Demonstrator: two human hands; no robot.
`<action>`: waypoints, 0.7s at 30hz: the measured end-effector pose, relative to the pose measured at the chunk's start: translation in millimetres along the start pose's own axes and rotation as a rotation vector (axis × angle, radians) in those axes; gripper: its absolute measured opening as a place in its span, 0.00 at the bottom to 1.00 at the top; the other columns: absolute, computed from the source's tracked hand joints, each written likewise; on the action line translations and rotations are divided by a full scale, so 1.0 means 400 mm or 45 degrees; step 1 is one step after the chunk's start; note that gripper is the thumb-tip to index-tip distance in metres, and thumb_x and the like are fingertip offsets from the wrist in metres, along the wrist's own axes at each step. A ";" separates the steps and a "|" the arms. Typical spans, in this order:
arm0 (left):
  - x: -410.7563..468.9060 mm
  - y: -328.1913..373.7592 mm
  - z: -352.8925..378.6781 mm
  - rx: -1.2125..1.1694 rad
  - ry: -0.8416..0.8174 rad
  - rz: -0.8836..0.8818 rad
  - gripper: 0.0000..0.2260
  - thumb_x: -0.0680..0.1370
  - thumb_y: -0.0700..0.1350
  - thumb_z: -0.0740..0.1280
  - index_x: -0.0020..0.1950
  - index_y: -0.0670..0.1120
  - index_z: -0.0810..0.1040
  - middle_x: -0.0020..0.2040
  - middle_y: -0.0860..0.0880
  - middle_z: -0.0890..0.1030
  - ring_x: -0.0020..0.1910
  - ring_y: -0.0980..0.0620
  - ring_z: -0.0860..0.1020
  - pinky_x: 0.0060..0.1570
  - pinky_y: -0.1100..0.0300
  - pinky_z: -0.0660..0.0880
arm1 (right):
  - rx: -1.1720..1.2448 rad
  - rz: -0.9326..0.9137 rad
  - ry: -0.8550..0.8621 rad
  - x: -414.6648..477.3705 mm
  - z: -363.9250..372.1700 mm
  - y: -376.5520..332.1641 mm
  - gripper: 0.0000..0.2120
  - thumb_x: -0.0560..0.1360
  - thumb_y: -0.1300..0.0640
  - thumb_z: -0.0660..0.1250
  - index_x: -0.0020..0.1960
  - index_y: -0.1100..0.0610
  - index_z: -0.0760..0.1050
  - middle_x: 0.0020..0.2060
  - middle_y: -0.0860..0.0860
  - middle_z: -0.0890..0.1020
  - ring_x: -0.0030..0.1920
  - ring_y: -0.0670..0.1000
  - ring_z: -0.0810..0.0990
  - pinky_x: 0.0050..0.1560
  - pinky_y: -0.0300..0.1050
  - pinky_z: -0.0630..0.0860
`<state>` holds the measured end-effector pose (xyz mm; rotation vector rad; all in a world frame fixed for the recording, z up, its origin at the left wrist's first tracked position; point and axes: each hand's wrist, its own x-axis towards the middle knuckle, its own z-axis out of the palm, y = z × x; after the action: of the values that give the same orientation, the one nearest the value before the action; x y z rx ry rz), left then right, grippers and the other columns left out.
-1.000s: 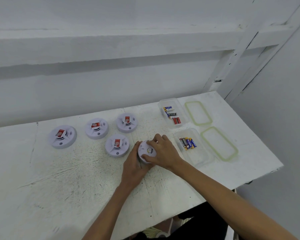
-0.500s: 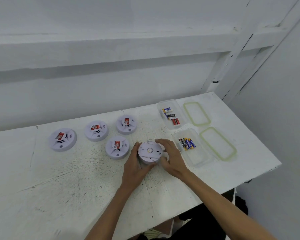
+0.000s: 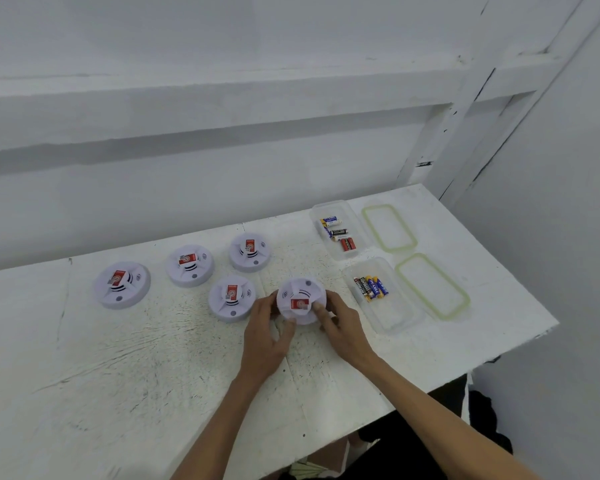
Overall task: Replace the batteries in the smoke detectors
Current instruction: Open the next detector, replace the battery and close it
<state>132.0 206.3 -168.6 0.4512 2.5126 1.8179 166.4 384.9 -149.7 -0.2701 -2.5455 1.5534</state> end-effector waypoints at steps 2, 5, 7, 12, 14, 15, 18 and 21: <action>0.001 -0.002 0.003 0.041 0.010 0.015 0.22 0.76 0.50 0.71 0.69 0.50 0.73 0.59 0.54 0.78 0.59 0.56 0.78 0.56 0.64 0.77 | 0.067 0.049 0.013 0.001 0.004 -0.005 0.16 0.83 0.48 0.59 0.66 0.53 0.74 0.45 0.48 0.84 0.35 0.48 0.82 0.36 0.41 0.79; 0.002 -0.007 0.003 0.040 0.020 -0.002 0.24 0.75 0.52 0.73 0.69 0.49 0.74 0.60 0.57 0.79 0.59 0.58 0.79 0.57 0.66 0.76 | 0.145 0.121 -0.008 0.006 0.013 -0.008 0.15 0.84 0.47 0.58 0.65 0.53 0.74 0.40 0.50 0.85 0.34 0.51 0.82 0.34 0.43 0.79; 0.003 -0.006 0.003 0.025 0.015 -0.019 0.25 0.74 0.53 0.74 0.70 0.50 0.74 0.61 0.59 0.80 0.59 0.60 0.79 0.57 0.67 0.76 | 0.152 0.152 -0.012 0.011 0.015 -0.002 0.15 0.84 0.46 0.57 0.63 0.52 0.75 0.38 0.52 0.84 0.33 0.50 0.81 0.33 0.43 0.77; 0.003 -0.004 0.011 0.083 0.013 -0.047 0.23 0.80 0.48 0.68 0.75 0.51 0.70 0.62 0.58 0.79 0.59 0.64 0.77 0.55 0.71 0.74 | 0.315 0.321 -0.116 0.032 -0.005 -0.011 0.13 0.83 0.48 0.57 0.55 0.53 0.76 0.39 0.61 0.82 0.33 0.52 0.80 0.34 0.44 0.74; 0.010 0.002 0.015 0.060 0.012 -0.071 0.23 0.82 0.48 0.63 0.78 0.50 0.67 0.61 0.55 0.78 0.57 0.66 0.76 0.52 0.73 0.73 | 0.326 0.387 -0.143 0.042 -0.015 -0.013 0.18 0.80 0.42 0.56 0.48 0.55 0.76 0.32 0.60 0.79 0.30 0.52 0.77 0.32 0.43 0.73; 0.017 0.009 0.016 -0.004 -0.001 -0.112 0.23 0.83 0.46 0.61 0.79 0.50 0.65 0.62 0.55 0.77 0.58 0.68 0.75 0.52 0.74 0.73 | 0.310 0.402 -0.152 0.046 -0.018 -0.011 0.21 0.80 0.39 0.57 0.45 0.56 0.76 0.30 0.58 0.78 0.29 0.52 0.76 0.31 0.42 0.72; 0.042 0.029 0.016 -0.252 -0.035 -0.298 0.23 0.85 0.44 0.62 0.79 0.54 0.61 0.62 0.56 0.77 0.56 0.72 0.76 0.51 0.75 0.73 | 0.304 0.394 -0.173 0.054 -0.016 -0.011 0.23 0.80 0.40 0.62 0.46 0.60 0.76 0.31 0.55 0.78 0.27 0.52 0.74 0.28 0.40 0.71; 0.071 0.031 0.018 -0.415 0.061 -0.426 0.17 0.82 0.46 0.68 0.69 0.50 0.69 0.58 0.51 0.82 0.55 0.64 0.81 0.48 0.69 0.77 | 0.401 0.456 -0.219 0.058 -0.023 -0.021 0.15 0.81 0.46 0.62 0.43 0.55 0.74 0.32 0.55 0.76 0.26 0.52 0.72 0.26 0.39 0.66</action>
<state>109.0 223.4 -154.9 -0.0208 2.0935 2.0539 145.4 394.5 -137.1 -0.6018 -2.4169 2.1633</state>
